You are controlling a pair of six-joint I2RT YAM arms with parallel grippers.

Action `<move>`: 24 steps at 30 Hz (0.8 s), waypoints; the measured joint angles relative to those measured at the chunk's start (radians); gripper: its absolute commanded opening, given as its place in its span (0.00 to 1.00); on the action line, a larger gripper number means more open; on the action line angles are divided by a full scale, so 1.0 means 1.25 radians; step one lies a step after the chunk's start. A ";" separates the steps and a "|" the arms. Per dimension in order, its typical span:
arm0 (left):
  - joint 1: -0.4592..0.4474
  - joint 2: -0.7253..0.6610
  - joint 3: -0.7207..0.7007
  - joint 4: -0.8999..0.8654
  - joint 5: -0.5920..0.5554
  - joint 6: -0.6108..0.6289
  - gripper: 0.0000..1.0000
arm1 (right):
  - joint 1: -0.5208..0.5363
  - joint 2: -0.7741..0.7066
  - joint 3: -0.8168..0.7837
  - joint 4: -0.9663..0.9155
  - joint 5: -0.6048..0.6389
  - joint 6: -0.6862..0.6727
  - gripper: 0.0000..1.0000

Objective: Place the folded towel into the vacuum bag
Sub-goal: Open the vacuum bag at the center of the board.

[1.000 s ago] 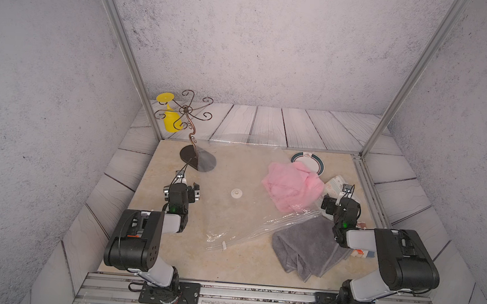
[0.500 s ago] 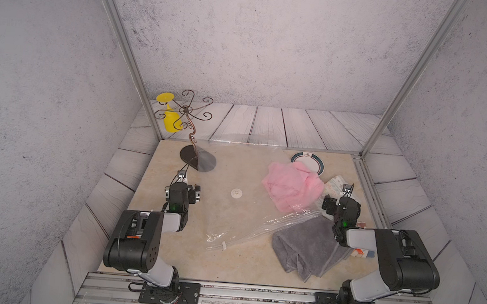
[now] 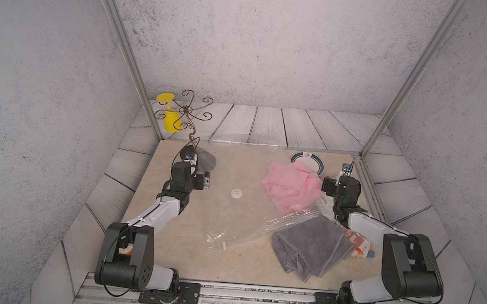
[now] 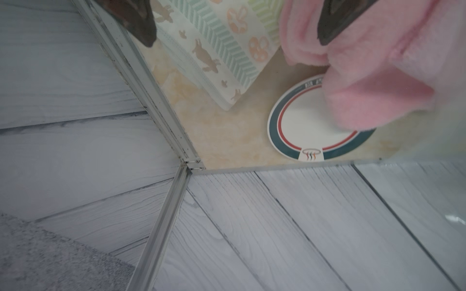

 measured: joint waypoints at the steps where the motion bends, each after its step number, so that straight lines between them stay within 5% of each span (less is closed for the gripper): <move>1: -0.027 0.008 0.014 -0.019 0.003 0.001 0.99 | 0.002 -0.004 0.020 -0.025 0.005 0.030 0.99; 7: -0.295 0.046 0.098 -0.138 0.043 0.064 0.99 | 0.030 -0.005 0.117 -0.209 0.017 0.233 0.99; 14: -0.593 0.046 0.097 -0.273 0.025 0.223 0.98 | 0.048 0.016 0.177 -0.345 0.064 0.243 0.99; 20: -0.655 0.081 0.088 -0.313 0.017 0.283 0.98 | 0.047 0.035 0.226 -0.384 0.076 0.253 0.99; 24: -0.662 0.162 0.110 -0.316 -0.084 0.276 0.90 | 0.047 0.037 0.204 -0.393 0.060 0.267 0.99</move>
